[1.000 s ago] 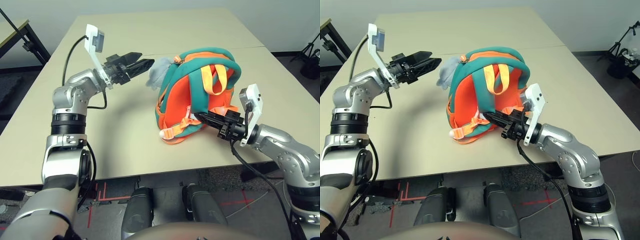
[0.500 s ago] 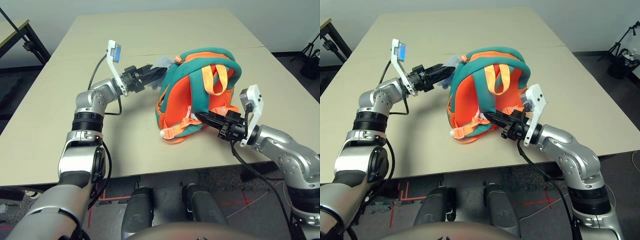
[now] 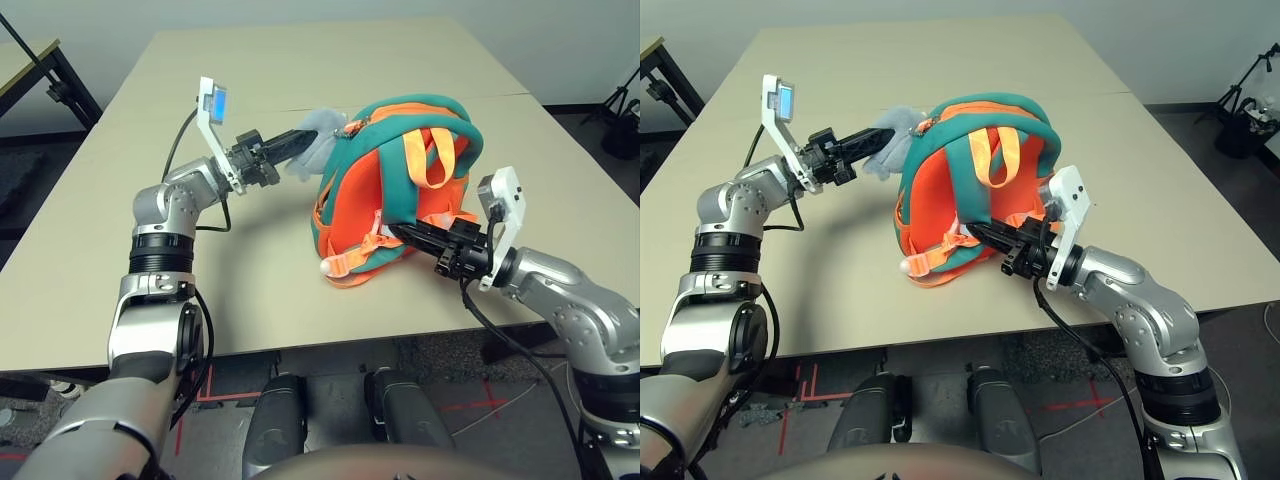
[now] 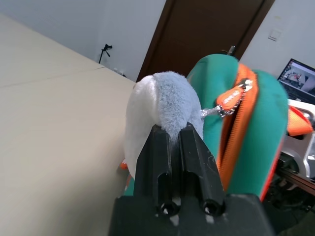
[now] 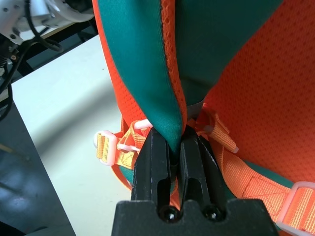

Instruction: Put the pencil case into the backpack and zip it.

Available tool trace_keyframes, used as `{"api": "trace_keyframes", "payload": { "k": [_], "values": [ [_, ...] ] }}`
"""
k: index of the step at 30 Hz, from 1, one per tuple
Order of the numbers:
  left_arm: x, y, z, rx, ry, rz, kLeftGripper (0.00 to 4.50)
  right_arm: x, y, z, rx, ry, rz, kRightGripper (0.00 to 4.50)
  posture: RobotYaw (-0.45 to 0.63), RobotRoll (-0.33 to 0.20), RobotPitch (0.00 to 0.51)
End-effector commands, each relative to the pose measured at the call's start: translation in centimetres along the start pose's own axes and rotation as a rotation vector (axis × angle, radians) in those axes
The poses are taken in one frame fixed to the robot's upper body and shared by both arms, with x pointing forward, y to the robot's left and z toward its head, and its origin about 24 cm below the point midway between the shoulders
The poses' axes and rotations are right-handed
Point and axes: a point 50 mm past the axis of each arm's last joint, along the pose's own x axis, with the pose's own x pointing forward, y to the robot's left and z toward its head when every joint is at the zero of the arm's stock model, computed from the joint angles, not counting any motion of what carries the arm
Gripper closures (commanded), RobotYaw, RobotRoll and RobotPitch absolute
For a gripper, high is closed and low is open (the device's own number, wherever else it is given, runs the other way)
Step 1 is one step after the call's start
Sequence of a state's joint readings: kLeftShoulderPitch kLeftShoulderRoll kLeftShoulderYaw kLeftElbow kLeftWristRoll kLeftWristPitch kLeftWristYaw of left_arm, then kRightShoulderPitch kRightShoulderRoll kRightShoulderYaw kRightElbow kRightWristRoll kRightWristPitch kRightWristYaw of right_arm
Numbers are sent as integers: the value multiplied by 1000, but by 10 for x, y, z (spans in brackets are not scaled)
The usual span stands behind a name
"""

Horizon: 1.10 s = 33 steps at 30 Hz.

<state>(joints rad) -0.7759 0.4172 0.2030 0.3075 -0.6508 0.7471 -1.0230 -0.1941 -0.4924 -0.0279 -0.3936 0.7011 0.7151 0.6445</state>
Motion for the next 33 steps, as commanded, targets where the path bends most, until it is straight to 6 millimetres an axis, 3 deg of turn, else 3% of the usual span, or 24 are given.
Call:
{"api": "trace_keyframes", "payload": {
  "k": [1, 12, 33],
  "values": [
    [-8, -9, 6, 19, 8, -7, 4477, 4, 0, -5, 14, 21, 12, 4500, -156, 0, 83],
    [-31, -37, 17, 62, 95, -17, 4477, 10, 0, -7, 25, 22, 21, 4500, -116, 0, 98],
    [-83, -29, -41, -95, 279, 179, 4477, 14, -2, -5, 18, 22, 35, 4500, -109, 0, 95]
  ]
}}
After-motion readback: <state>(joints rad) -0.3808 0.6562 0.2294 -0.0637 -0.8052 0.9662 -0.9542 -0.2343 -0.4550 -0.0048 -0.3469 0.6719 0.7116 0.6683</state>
